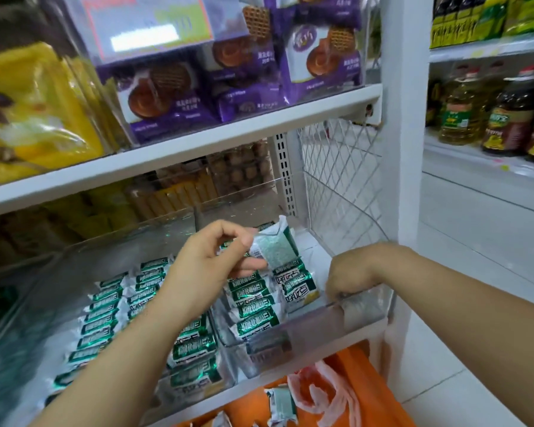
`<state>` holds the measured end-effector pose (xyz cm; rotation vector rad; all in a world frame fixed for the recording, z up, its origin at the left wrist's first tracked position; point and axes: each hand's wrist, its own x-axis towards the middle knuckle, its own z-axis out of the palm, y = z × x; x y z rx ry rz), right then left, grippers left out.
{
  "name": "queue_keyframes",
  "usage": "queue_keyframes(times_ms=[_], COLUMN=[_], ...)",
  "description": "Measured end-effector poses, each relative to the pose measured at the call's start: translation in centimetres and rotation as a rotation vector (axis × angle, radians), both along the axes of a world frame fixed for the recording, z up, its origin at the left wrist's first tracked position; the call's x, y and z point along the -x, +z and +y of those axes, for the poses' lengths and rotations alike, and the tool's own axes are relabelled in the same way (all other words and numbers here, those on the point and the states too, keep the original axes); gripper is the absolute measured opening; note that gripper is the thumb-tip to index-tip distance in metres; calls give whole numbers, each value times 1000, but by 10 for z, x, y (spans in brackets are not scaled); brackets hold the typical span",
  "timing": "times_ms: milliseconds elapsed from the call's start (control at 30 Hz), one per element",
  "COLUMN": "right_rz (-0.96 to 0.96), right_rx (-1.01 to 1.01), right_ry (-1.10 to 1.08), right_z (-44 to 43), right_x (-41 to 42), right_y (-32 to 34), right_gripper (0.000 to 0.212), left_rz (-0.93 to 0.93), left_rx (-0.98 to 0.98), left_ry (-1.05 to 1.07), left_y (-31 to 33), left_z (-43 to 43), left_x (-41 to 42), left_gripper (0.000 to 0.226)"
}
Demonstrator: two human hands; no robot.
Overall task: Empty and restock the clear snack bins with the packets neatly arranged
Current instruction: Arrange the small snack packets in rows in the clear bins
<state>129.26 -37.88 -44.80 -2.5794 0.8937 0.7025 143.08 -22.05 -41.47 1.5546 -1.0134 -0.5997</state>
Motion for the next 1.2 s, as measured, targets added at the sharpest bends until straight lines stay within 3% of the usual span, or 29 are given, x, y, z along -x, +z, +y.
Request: queue_keyframes(times_ms=[167, 333, 467, 600, 733, 800, 900, 1000, 1067, 1200], right_rz=[-275, -692, -813, -891, -1167, -1255, -1400, -1496, -1485, -1388], right_rx=[121, 323, 230, -56, -600, -819, -1059, -1252, -1187, -795], right_ry=[-99, -139, -160, -274, -535, -614, -732, -741, -690, -641], right_z=[3, 25, 44, 65, 88, 96, 101, 104, 103, 99], right_x=[9, 36, 60, 83, 106, 113, 117, 114, 112, 111], right_y=[6, 27, 38, 36, 22, 21, 25, 33, 35, 30], right_gripper=[26, 39, 42, 34, 23, 18, 28, 14, 18, 25], left_rz=[57, 48, 1, -88, -103, -82, 47, 64, 2, -144], left_rx=[27, 68, 64, -8, -74, -61, 0, 1, -12, -3], left_ry=[-54, -42, -29, 16, 16, 17, -6, -20, -34, -53], left_y=[1, 4, 7, 4, 0, -1, 4, 8, 10, 11], left_z=[5, 9, 11, 15, 26, 32, 40, 49, 55, 57], left_x=[-2, 1, 11, 18, 26, 31, 40, 48, 52, 65], left_gripper=[9, 10, 26, 15, 9, 11, 8, 12, 14, 5])
